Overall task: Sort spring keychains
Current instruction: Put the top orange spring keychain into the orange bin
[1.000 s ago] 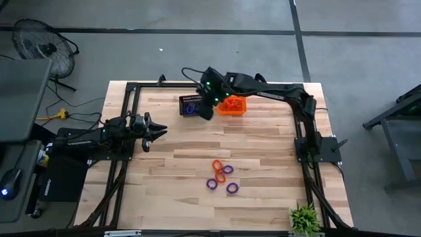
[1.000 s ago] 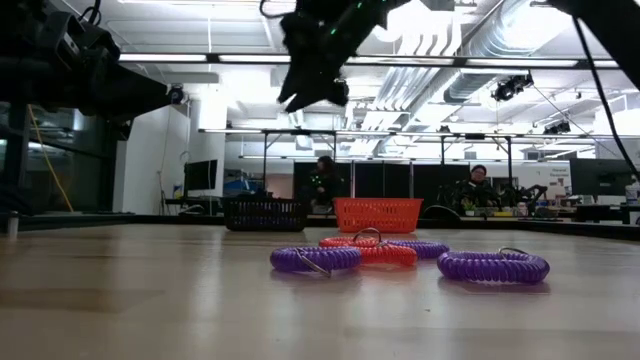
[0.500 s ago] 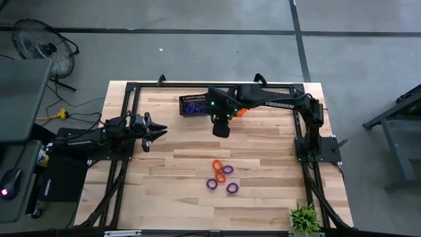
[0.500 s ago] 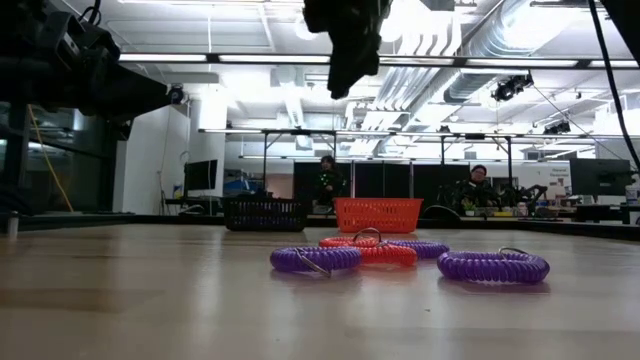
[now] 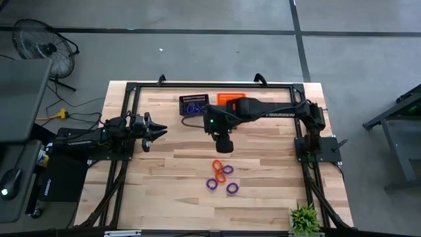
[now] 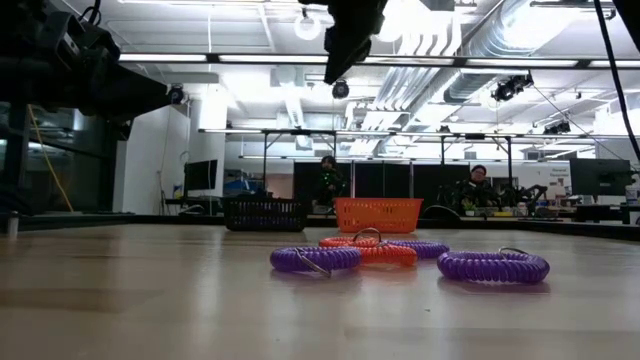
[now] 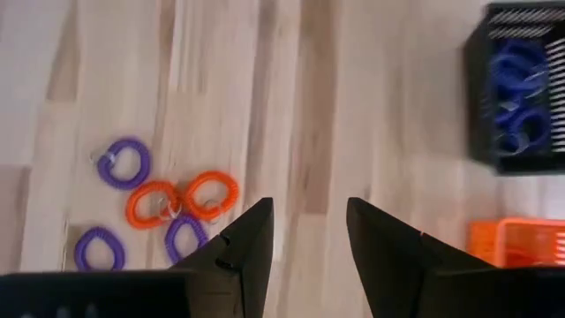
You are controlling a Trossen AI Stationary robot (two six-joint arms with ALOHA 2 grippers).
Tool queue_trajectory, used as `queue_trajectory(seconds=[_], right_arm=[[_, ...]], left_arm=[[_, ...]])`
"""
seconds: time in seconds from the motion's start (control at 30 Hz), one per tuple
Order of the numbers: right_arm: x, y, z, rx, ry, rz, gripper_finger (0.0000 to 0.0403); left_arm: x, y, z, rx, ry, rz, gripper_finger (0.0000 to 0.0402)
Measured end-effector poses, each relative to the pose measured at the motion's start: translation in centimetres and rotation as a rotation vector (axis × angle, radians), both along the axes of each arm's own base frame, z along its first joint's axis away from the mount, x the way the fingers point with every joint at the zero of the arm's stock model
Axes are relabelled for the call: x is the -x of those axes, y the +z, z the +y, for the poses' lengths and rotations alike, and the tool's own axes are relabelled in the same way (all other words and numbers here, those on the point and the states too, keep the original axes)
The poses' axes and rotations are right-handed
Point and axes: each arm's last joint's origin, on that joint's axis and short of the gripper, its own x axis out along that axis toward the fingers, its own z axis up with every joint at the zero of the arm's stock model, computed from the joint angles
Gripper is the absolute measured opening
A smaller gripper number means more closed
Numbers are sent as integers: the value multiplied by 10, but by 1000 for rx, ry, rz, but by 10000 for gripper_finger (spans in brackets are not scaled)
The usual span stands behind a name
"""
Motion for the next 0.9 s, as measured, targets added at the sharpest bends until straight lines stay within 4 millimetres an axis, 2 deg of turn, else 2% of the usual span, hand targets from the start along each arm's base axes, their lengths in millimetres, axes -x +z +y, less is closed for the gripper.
queue_trajectory(seconds=[0.1,0.27,0.43,0.57,0.7,0.9], right_arm=[[1,-17,4,-12,15,55,140],[2,-61,11,-62,58,103,140],[4,-101,24,-47,169,88,140],[8,-128,33,-39,184,62,140],[12,-144,38,-29,134,48,140],[13,-148,45,-24,13,40,140]], left_arm=[[0,0,0,0,0,0,99],[0,0,0,0,0,0,99],[0,0,0,0,0,0,99],[0,0,0,0,0,0,99],[0,0,0,0,0,0,99],[0,0,0,0,0,0,99]])
